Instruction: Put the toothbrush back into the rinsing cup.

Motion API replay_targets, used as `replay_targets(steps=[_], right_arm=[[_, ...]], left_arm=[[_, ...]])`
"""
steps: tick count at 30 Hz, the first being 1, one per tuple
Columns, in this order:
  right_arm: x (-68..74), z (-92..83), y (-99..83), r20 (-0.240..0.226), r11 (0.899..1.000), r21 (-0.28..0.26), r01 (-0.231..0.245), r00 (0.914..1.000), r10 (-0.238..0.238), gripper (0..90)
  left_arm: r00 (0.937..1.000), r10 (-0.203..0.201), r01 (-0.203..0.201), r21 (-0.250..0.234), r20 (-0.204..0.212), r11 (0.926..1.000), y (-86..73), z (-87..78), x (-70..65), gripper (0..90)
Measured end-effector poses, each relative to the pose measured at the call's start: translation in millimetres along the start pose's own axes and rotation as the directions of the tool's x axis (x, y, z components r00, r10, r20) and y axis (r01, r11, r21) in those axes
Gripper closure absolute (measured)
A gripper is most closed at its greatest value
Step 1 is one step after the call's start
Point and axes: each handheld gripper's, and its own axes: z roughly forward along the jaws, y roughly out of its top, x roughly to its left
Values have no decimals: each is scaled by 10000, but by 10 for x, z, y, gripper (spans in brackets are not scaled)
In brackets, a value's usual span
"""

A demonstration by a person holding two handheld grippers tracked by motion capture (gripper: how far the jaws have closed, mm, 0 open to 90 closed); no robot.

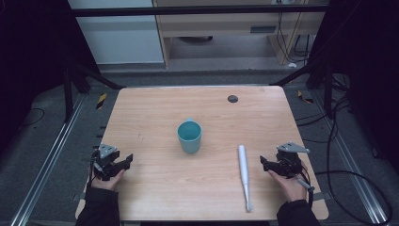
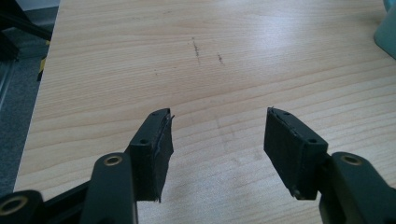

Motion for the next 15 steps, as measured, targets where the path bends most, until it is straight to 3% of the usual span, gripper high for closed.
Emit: replay_targets(steps=[4,8,15], right_arm=[[31,-16,-14,-308,9994,258,228,9993,-220,290],[122,-96,-30,-978,9974,543,480,9943,-425,398],[221,-169,-17,-1464,9955,593,743,9871,-650,560]], left_arm=[[9998,-65,64,64,191,10000,-9,5,6,412],[9990,-64,57,170,447,9998,-11,8,-10,404],[9979,-84,69,235,646,9997,-14,-1,-18,415]])
